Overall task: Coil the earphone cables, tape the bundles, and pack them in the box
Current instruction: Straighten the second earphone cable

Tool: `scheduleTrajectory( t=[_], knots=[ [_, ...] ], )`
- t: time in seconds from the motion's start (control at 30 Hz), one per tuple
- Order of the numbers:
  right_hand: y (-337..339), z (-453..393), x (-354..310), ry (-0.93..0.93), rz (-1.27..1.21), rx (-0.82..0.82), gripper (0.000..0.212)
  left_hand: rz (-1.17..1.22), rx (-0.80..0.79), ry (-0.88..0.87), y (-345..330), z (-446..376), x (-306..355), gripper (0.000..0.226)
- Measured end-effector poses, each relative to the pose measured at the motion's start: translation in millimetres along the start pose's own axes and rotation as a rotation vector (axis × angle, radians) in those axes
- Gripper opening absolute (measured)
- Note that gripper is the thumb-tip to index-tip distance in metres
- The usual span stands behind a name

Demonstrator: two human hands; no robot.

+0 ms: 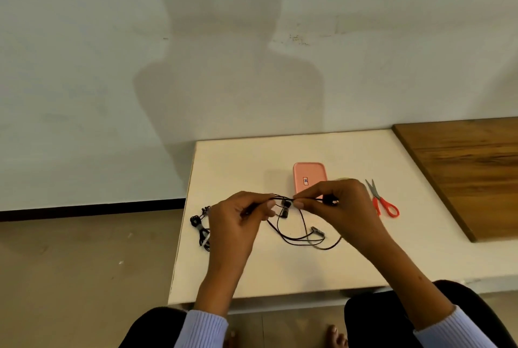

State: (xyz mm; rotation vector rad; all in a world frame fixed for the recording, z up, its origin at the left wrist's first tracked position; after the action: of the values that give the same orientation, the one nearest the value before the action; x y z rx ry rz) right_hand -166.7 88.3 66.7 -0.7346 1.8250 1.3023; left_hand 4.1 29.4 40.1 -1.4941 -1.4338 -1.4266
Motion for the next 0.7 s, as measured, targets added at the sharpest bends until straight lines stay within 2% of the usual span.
scheduleTrajectory(
  t=[0.2, 0.33, 0.47, 0.53, 0.63, 0.7],
  knots=[
    [32.9, 4.4, 12.7, -0.061, 0.015, 0.064, 0.007, 0.094, 0.101, 0.134, 18.9, -3.1, -10.6, 0.014],
    [43.8, 8.8, 12.2, -0.056, -0.028, 0.138, 0.016, 0.082, 0.054, 0.187, 21.6, -1.6, -11.6, 0.012],
    [36.3, 10.4, 9.0, -0.031, -0.003, 0.176, 0.012, -0.106, -0.079, 0.237, 12.9, 2.5, -15.4, 0.02],
    [29.2, 9.9, 9.1, -0.005, 0.051, 0.173, 0.005, -0.257, -0.125, 0.25, 7.9, 3.4, -16.5, 0.031],
    [17.7, 10.3, 6.3, 0.026, 0.12, 0.14, 0.009, -0.448, -0.164, 0.233, 3.1, 3.4, -12.1, 0.055],
    [11.7, 10.8, 3.2, 0.054, 0.155, 0.117, 0.011, -0.529, -0.178, 0.19, -0.6, 3.4, -5.8, 0.058]
  ],
)
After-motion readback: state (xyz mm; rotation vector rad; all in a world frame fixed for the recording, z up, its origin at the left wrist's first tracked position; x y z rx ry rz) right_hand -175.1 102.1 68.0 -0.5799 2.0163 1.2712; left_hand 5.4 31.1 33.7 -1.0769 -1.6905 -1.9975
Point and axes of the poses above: each hand's wrist, its own z-axis away from the middle knuckle, its own y-axis out of the back of the hand, x = y × z, the point moved 1 cm from there along -z, towards the middle knuckle, and after that the axes turned 1 degree about y, right-handed, at the moved point
